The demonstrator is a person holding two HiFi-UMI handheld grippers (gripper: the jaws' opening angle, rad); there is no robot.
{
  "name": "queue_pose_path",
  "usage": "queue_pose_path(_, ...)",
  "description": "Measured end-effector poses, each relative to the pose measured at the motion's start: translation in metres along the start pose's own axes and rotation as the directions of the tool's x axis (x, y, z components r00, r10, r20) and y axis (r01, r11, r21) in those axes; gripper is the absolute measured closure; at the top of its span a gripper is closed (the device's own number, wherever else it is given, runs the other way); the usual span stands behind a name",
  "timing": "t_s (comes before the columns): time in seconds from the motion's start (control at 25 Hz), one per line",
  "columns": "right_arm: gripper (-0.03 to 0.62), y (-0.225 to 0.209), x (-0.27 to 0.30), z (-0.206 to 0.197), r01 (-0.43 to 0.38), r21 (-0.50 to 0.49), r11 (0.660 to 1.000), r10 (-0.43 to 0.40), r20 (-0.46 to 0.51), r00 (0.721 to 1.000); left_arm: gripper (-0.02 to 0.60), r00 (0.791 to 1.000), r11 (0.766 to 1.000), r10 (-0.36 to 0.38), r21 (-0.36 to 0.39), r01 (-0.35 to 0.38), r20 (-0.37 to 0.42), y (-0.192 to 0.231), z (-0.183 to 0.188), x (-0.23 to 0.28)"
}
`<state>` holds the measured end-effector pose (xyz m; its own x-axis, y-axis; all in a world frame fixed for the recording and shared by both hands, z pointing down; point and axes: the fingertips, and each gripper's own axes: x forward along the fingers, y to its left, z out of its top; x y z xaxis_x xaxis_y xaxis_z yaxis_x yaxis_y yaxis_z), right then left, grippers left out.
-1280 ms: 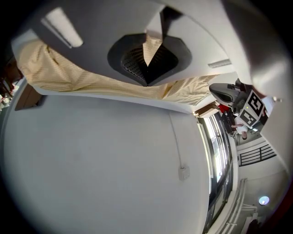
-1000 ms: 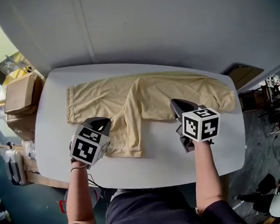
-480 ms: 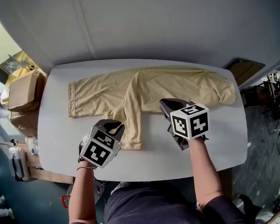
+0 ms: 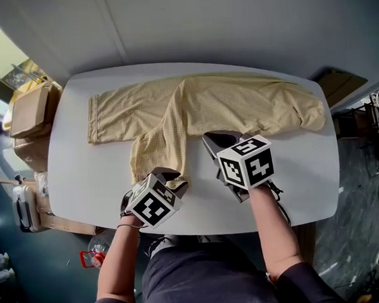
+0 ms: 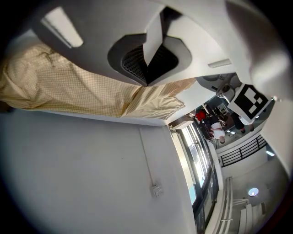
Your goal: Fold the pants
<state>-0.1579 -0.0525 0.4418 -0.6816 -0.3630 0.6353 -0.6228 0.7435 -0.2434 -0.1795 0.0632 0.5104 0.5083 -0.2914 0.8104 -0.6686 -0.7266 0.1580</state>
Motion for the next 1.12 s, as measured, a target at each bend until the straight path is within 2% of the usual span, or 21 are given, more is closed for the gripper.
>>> queue_pose_path(0.32,0.592,0.017,0.003,-0.010,-0.041,-0.035,0.999,0.040,-0.022,0.999,0.460,0.999,1.000,0.013,-0.019,-0.013,-0.032,-0.002,-0.013,0.018)
queue_pose_path(0.4,0.592,0.019,0.003,-0.011,-0.048,-0.041,0.998,0.047,-0.023,0.999,0.476,0.999,0.999,0.029,-0.025,-0.030,-0.027,0.000,-0.013,0.018)
queue_pose_path(0.52,0.592,0.022,0.004,-0.013,-0.058,-0.042,0.997,0.056,-0.027,0.998,0.532,0.998,0.998,0.052,-0.029,-0.053,-0.020,0.004,-0.013,0.018)
queue_pose_path(0.64,0.592,0.023,0.008,-0.012,-0.058,-0.038,0.998,0.057,-0.028,0.998,0.566,0.998,0.998,0.050,-0.021,-0.051,-0.022,0.006,-0.012,0.018)
queue_pose_path(0.72,0.592,0.024,0.009,-0.010,-0.058,-0.034,0.998,0.057,-0.029,0.998,0.568,0.999,0.999,0.045,-0.029,-0.045,-0.009,0.008,-0.010,0.012)
queue_pose_path(0.8,0.592,0.025,0.011,-0.005,-0.055,-0.034,0.998,0.054,-0.026,0.998,0.568,0.998,0.997,0.054,-0.059,-0.051,0.038,0.018,-0.002,-0.001)
queue_pose_path(0.88,0.592,0.025,0.014,0.001,-0.048,-0.035,0.998,0.047,-0.021,0.999,0.568,0.993,0.993,0.083,-0.090,-0.075,0.083,0.036,0.007,-0.020)
queue_pose_path(0.96,0.592,0.028,0.018,0.009,-0.043,-0.032,0.999,0.043,-0.015,0.999,0.569,0.984,0.987,0.145,-0.091,-0.136,0.103,0.062,0.013,-0.040)
queue_pose_path(1.12,0.592,0.043,0.034,0.024,-0.051,-0.002,0.999,0.051,-0.004,0.999,0.569,0.952,0.962,0.271,-0.069,-0.264,0.145,0.119,0.024,-0.085)
